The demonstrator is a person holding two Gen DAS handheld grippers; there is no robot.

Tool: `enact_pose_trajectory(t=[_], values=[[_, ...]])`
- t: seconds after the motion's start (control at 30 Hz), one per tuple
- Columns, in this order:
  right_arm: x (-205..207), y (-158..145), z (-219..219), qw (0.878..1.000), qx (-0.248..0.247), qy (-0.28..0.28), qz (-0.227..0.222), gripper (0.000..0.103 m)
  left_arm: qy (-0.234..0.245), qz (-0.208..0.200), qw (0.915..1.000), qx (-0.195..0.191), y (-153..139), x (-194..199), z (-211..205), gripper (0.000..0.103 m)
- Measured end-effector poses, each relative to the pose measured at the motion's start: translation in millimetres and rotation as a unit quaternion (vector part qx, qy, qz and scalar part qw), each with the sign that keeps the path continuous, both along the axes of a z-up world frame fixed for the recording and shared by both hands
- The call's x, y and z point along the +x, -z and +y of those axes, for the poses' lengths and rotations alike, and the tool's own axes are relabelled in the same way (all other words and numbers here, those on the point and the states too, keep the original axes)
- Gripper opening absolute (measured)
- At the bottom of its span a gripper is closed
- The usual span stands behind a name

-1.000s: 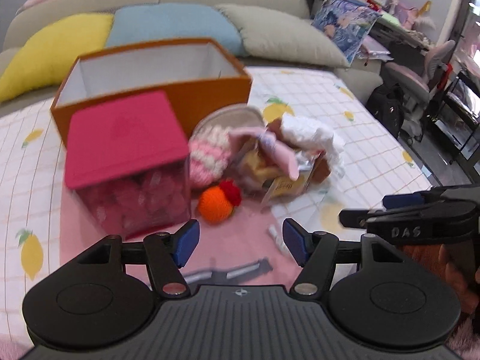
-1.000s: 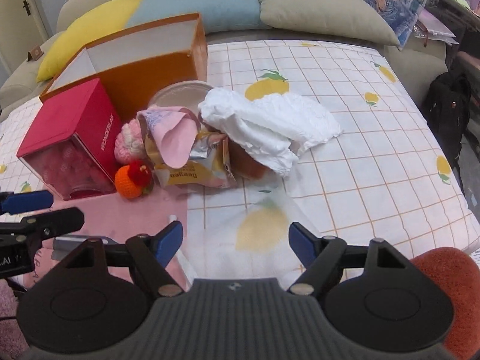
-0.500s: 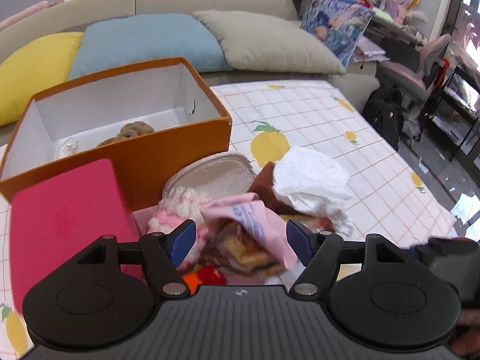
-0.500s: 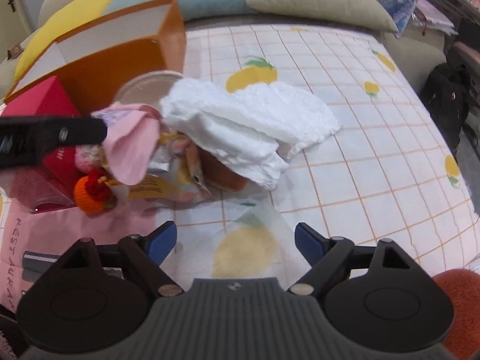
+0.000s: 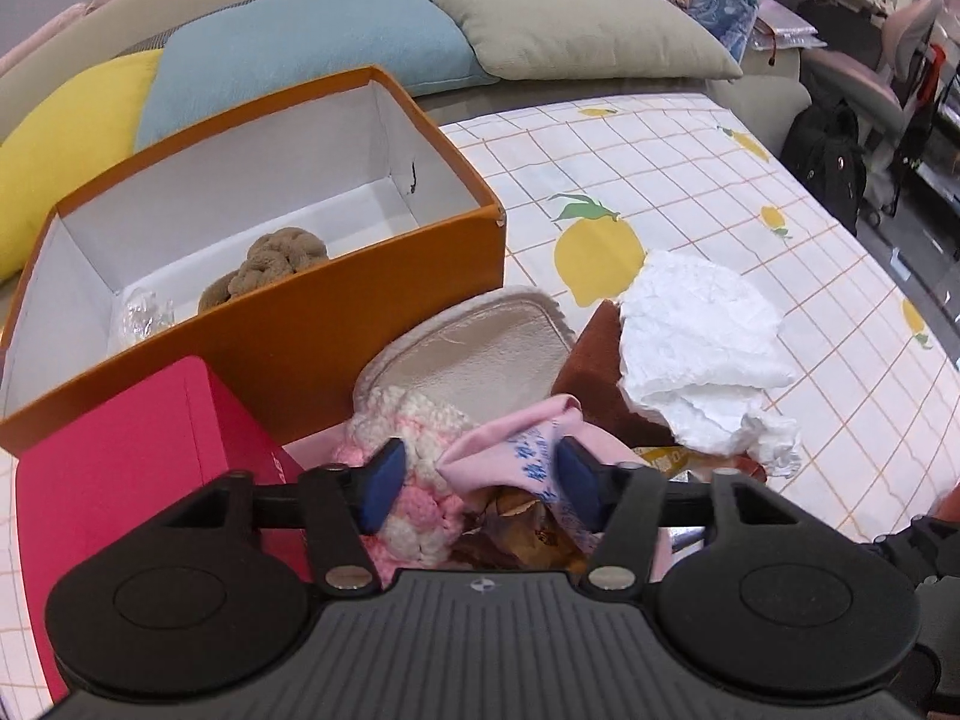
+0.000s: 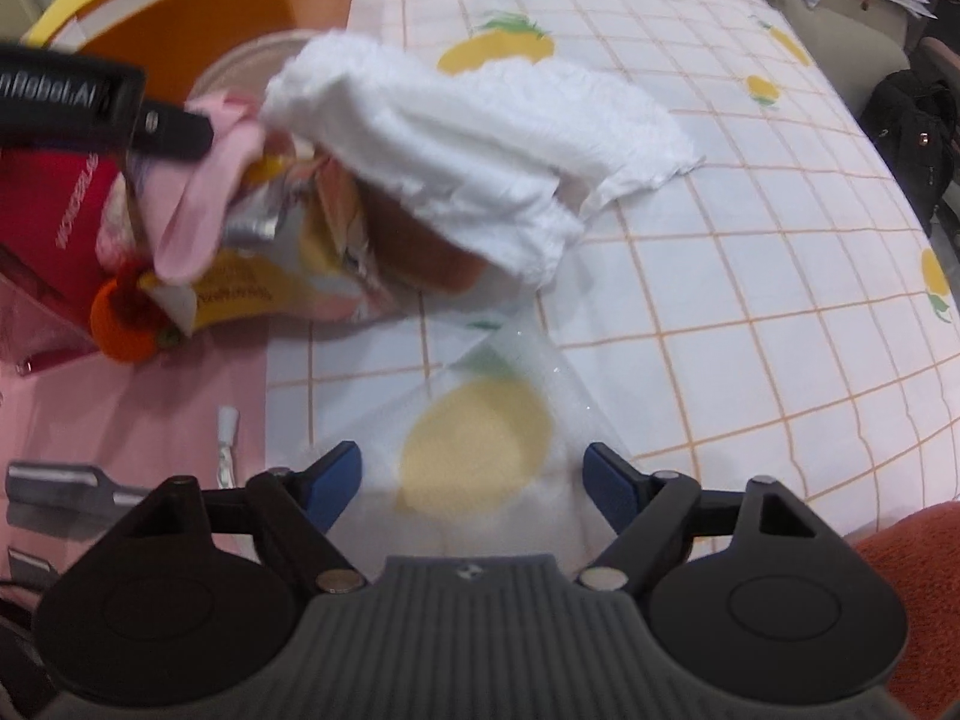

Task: Organize soft objects
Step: 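Grasp the pink cloth with the left tool while the right tool grasps the white tissue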

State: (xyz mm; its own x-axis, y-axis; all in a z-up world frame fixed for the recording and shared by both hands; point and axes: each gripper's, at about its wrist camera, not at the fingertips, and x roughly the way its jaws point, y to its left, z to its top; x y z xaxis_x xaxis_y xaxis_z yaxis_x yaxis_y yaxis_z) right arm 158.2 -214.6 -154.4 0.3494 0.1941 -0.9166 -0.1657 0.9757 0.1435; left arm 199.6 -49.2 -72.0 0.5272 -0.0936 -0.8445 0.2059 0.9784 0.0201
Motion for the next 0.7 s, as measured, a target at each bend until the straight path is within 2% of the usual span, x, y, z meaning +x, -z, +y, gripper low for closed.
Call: enact_pose_trajectory(t=[0.1,0.2,0.3,0.37,0.4,0.43,0.47,0.53,0.7], values=[[-1.8,0.2,3.9,1.0,-0.01,-0.01,-0.006,0.075,0.003,0.004,1.0,0.0,1.9,1.5,-2.8,0.047],[-4.7,-2.0,5.2,1.0,-0.014,-0.016,-0.014,0.065,0.013,0.0,0.9999,0.009,3.0,0.6,-8.2,0.031],[-7.7,-4.9,7.3,0.999,-0.014,-0.025,-0.024,0.049,0.023,-0.007,0.9995,0.02,3.2,-2.1,-14.0,0.021],[-10.3,-6.8,10.2,0.999,-0.016,-0.033,-0.03,0.029,0.027,-0.014,0.9993,0.022,2.4,-4.3,-15.9,0.017],[-12.0,-8.0,11.8,0.999,-0.017,-0.036,-0.033,0.023,0.031,-0.018,0.9991,0.021,1.7,-5.6,-16.1,0.012],[-13.1,-8.8,12.8,0.998,-0.019,-0.04,-0.036,0.012,0.034,-0.023,0.9989,0.021,0.7,-6.7,-16.7,0.009],[-14.4,-9.5,13.9,0.998,-0.021,-0.043,-0.037,0.007,0.037,-0.03,0.9986,0.022,-1.0,-8.4,-17.2,0.008],[-15.7,-10.4,13.7,0.998,-0.018,-0.043,-0.037,0.0,0.044,-0.045,0.9978,0.025,-5.5,-11.4,-17.6,0.005],[-11.6,-10.1,2.9,0.999,0.014,-0.025,-0.028,0.0,0.039,-0.074,0.9963,0.019,-22.5,-17.7,-11.2,0.005]])
